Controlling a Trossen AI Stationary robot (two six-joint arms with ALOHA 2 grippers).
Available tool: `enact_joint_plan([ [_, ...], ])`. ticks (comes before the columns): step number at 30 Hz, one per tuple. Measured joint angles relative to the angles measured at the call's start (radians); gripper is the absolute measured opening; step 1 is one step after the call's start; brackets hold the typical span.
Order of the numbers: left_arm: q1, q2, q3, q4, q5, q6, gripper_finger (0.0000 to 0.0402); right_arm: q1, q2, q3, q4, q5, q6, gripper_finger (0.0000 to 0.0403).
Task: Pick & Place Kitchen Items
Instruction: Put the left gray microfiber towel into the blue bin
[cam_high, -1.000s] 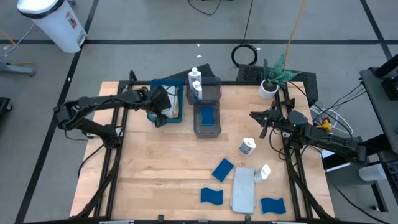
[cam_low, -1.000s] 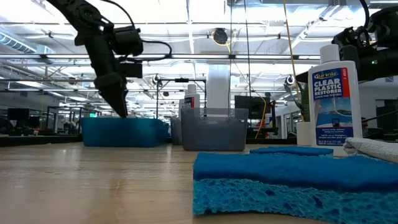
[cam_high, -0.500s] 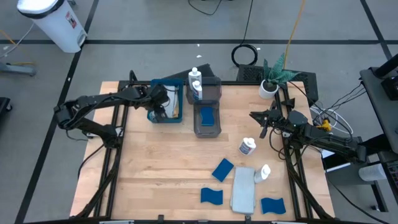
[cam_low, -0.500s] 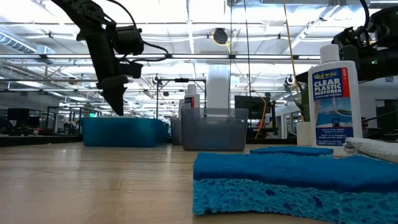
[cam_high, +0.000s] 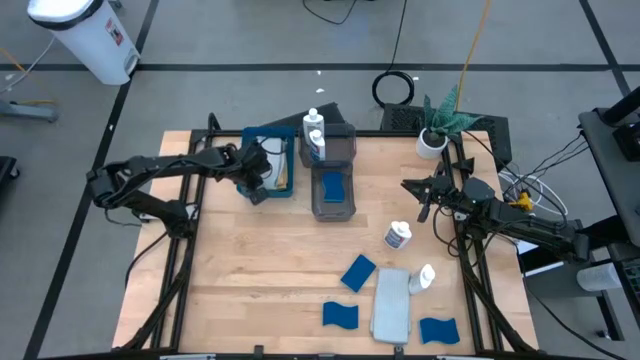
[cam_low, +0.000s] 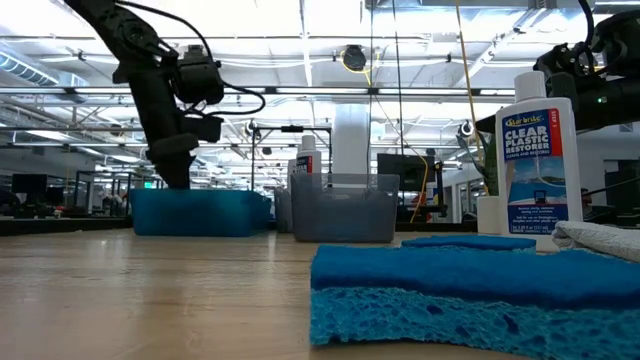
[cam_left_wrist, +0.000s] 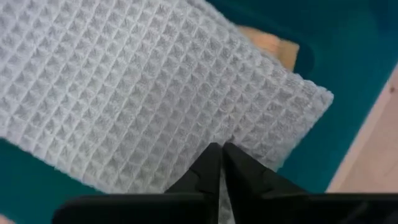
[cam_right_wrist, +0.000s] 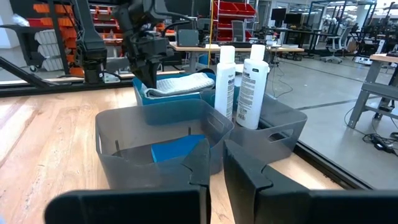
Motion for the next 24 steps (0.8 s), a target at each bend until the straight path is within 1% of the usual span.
enact_joint_plan([
  [5,-0.001,0.000,-0.017,0.041,0.000,0.008,0.0036,0.000,0.000,0.000,0.000,0.000,0.000,0.0020],
  [13,-0.010,-0.027,0.048,0.032,-0.001,0.051,0.0037,0.000,0.000,0.000,0.000,0.000,0.000,0.0020],
  [17,-0.018,-0.028,0.052,0.054,0.001,0.042,0.0037,0.000,0.000,0.000,0.000,0.000,0.000,0.0020],
  [20,-0.030,-0.003,0.052,0.055,0.004,0.052,0.0037,0.000,0.000,0.000,0.000,0.000,0.000,0.0020],
  [24,-0.043,0.048,0.049,0.068,0.069,0.029,0.0037,0.000,0.000,0.000,0.000,0.000,0.000,0.0020],
])
